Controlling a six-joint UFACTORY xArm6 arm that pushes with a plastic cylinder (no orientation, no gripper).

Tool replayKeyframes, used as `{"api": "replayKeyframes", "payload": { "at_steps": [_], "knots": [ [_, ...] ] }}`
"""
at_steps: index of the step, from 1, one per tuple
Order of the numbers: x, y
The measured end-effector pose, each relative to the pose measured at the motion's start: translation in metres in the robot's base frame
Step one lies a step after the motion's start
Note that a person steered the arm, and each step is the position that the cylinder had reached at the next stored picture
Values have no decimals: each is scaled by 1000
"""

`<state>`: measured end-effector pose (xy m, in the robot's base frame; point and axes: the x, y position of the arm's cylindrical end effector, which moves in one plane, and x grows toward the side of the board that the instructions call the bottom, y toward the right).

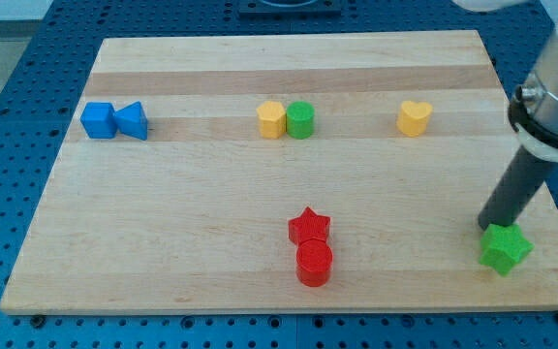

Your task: Place the green circle at the top of green star

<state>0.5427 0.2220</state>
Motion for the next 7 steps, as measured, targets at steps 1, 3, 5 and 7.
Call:
{"api": "replayKeyframes", "payload": {
  "at_steps": [1,3,5,7],
  "knots": [
    [8,7],
    [2,-15],
    [-43,-122],
    [-95,-196]
  ]
}}
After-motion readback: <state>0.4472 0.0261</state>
